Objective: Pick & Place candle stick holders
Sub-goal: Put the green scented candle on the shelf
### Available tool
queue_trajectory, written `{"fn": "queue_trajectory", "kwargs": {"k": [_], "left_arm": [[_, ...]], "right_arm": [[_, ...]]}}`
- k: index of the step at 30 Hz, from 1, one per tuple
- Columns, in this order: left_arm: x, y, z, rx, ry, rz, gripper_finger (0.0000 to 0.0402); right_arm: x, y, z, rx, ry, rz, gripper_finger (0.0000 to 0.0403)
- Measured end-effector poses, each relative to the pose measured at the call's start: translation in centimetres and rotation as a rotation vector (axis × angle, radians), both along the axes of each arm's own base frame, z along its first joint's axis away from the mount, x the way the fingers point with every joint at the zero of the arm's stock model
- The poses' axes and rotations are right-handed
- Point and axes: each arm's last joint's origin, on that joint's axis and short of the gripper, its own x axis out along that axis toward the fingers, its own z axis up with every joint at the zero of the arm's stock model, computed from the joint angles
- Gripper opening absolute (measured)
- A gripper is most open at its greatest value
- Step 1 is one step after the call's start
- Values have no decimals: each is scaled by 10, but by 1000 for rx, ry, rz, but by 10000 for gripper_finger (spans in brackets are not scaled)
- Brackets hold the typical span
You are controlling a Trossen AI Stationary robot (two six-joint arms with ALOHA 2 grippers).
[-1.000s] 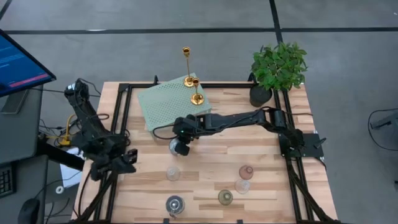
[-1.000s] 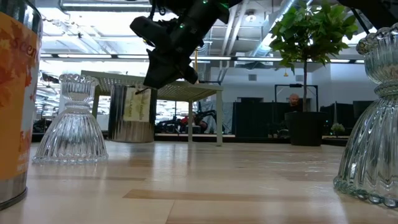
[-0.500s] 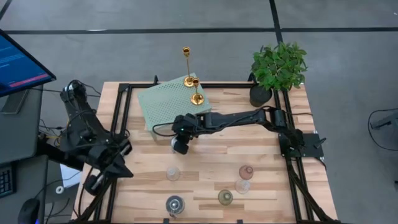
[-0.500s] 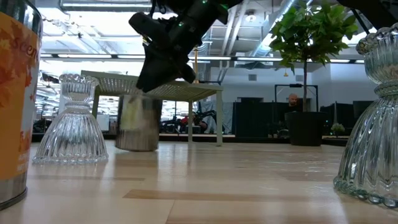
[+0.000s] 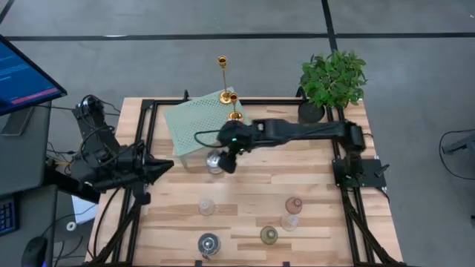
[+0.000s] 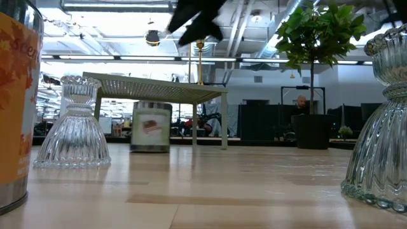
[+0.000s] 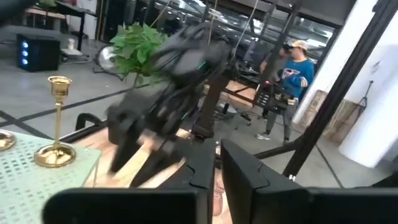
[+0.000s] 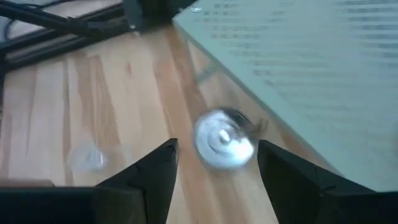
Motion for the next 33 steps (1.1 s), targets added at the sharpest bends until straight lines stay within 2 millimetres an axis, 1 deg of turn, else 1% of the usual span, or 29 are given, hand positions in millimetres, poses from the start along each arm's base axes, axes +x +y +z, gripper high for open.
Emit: {"fn": "queue_trajectory", "kwargs": {"k": [2,3,5,8,10,13,16,18,20,22,24,28,30,31,33], "left_arm": [[2,-4,-2,11,22,46,39],[3,-5,-4,13,40,92,44],[5,-8,-7,-2,70,199,49],[4,-6,-5,-61,53,212,48],[4,-7,-5,-105,36,210,41],[8,-15,-10,-133,25,210,27],[13,-25,-16,-133,25,208,14],[16,-30,-16,-140,19,191,7],[19,-34,-8,-138,-9,65,5],[24,-35,5,-93,-39,-65,5],[31,-36,22,26,-96,-230,5],[53,-39,51,295,-251,-499,4],[66,-36,63,397,-324,-580,4],[73,-32,68,413,-338,-576,4],[90,-20,72,357,-258,-511,4]], "right_arm": [[-17,7,15,-62,21,-19,197],[-24,12,18,-105,49,-19,190],[-31,22,19,-177,98,-16,175],[-37,41,8,-235,154,-5,150],[-40,53,1,-208,135,-8,133],[-51,66,-7,-143,90,-48,116],[-75,69,-11,-120,98,-136,112],[-93,69,-5,-102,71,-185,113],[-113,70,4,-77,59,-206,114],[-130,70,13,-47,29,-217,113],[-146,70,20,-39,13,-206,112],[-165,65,36,-47,-58,-230,112],[-170,63,42,-40,-80,-230,112],[-172,63,44,-37,-88,-228,112],[-176,62,47,-31,-98,-222,112]]}}
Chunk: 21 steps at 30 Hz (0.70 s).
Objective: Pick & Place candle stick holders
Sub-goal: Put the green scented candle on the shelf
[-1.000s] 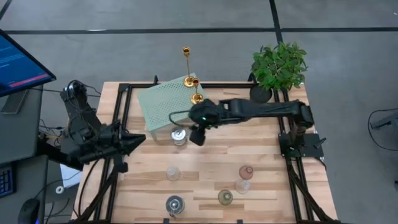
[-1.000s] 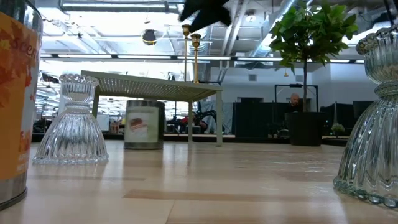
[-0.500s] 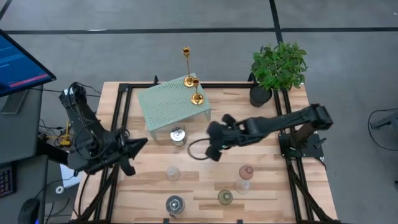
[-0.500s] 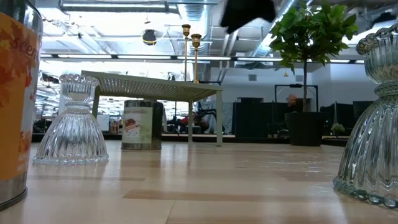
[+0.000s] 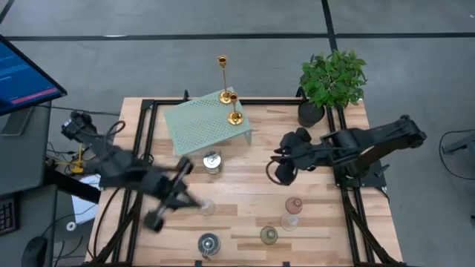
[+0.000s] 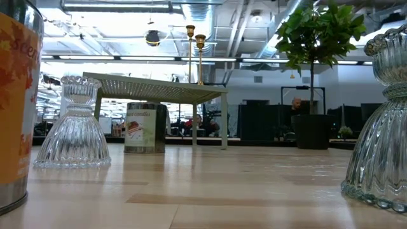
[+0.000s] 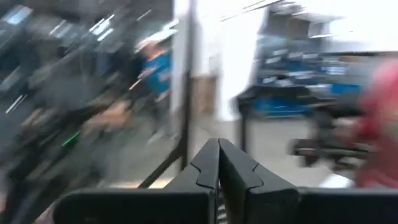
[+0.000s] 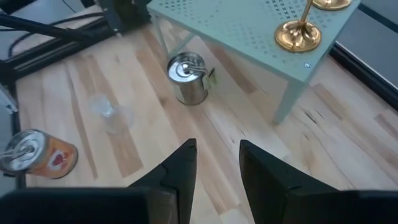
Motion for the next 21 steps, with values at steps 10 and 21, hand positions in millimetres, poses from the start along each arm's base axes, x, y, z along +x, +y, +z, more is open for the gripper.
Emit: {"fn": "queue_trajectory", "kwargs": {"k": [10,21], "left_arm": [[76,70,-60,-318,779,435,4],[122,77,-116,-340,1103,463,3]], "right_arm": [[-33,10,6,60,43,-2,111],[-48,18,3,40,102,0,111]]}}
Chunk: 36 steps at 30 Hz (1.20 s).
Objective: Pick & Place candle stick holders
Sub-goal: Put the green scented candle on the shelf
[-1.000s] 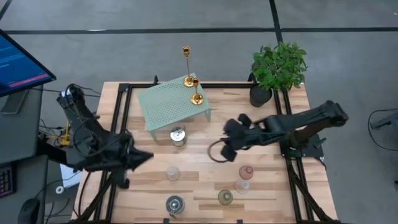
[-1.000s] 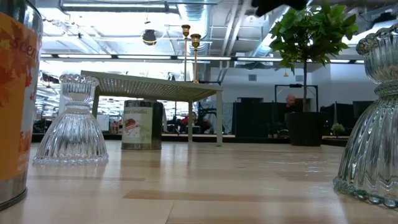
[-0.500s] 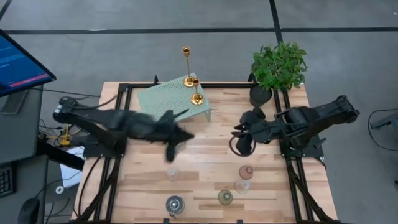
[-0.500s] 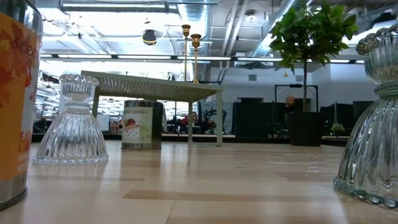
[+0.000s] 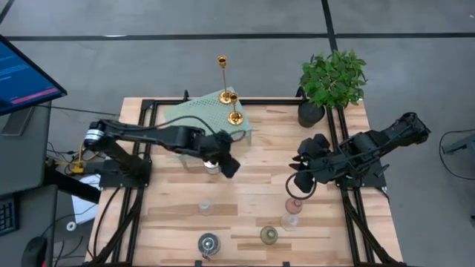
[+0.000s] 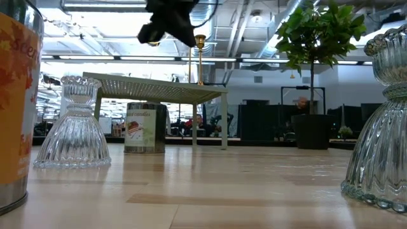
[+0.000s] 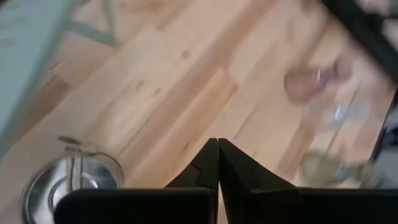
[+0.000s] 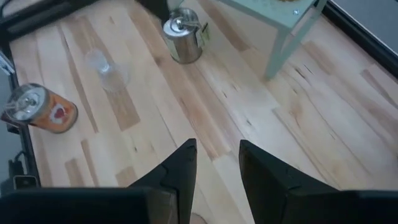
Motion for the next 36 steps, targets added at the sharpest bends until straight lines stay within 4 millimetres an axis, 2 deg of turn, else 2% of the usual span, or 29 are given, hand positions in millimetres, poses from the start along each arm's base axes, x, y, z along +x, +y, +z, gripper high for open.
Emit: {"fn": "queue_trajectory", "kwargs": {"k": [6,11,15,20,25,30,36], "left_arm": [[9,-26,-19,147,104,-229,3],[10,-30,-26,163,280,-229,3],[13,-30,-21,194,398,-245,7],[16,-30,-14,192,381,-243,39],[18,-31,-17,177,389,-229,95],[28,-35,-35,185,477,-268,131],[39,-37,-60,242,598,-310,133]], "right_arm": [[0,0,0,-8,6,11,111],[0,0,0,0,12,20,111],[0,2,-1,35,25,43,111],[1,3,-1,62,29,59,111],[2,3,-1,90,31,73,111],[4,0,-1,145,42,74,111],[8,-6,-1,236,58,59,111]]}}
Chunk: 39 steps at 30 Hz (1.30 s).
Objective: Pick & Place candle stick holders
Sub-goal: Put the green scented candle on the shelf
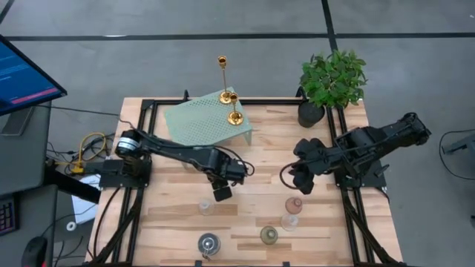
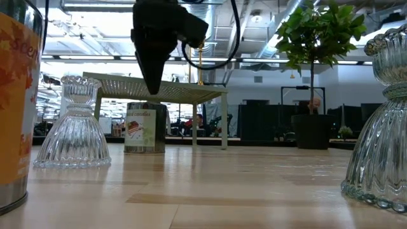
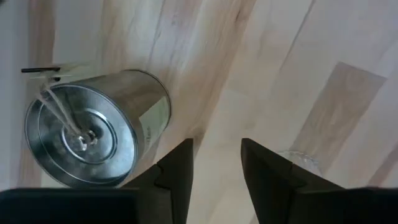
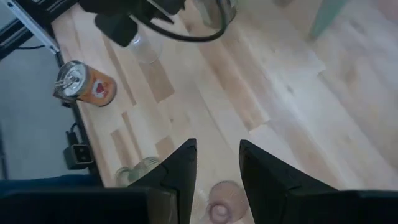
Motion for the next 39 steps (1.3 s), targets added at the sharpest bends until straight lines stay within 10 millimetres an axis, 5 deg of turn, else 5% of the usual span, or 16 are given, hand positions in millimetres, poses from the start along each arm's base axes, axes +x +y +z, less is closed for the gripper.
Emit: {"fn": "queue_trajectory", "kwargs": {"k": [12,39], "left_arm": [[-12,12,47,83,-49,17,131],[-13,22,8,95,136,-72,140]], "right_arm": [[4,0,3,37,-42,-7,111],[15,-22,5,140,-62,-57,111]]}}
